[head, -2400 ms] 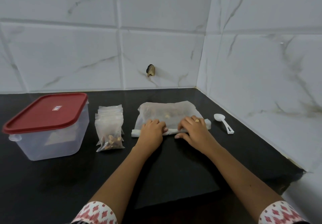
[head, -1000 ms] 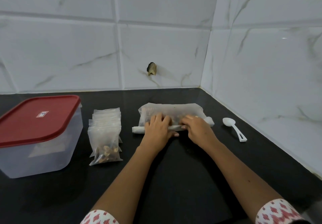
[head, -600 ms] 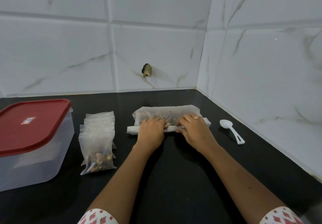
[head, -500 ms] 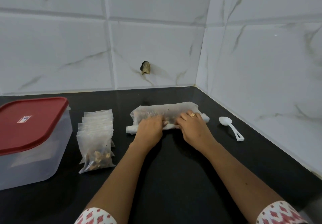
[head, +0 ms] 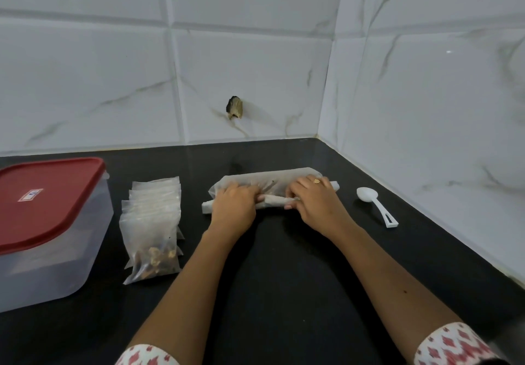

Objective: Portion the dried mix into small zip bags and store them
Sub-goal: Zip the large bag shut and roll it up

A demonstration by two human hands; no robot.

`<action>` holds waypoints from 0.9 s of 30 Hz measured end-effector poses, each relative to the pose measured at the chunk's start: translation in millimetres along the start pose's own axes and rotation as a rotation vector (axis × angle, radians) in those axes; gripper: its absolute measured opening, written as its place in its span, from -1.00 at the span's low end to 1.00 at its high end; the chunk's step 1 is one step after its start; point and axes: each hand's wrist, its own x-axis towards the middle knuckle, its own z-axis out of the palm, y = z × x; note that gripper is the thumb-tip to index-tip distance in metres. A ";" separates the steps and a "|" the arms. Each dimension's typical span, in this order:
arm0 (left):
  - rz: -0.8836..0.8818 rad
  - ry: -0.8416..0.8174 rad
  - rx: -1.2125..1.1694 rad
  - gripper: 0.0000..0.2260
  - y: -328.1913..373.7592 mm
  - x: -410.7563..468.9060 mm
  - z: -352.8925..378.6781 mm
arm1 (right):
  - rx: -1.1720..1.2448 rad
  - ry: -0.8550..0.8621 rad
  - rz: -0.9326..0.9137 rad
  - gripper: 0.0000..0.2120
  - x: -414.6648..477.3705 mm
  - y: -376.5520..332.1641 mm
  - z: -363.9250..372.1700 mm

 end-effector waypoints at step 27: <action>-0.039 -0.013 -0.086 -0.75 -1.5 -3.5 -11.9 | -0.025 -0.031 -0.074 -0.54 2.3 -7.8 6.7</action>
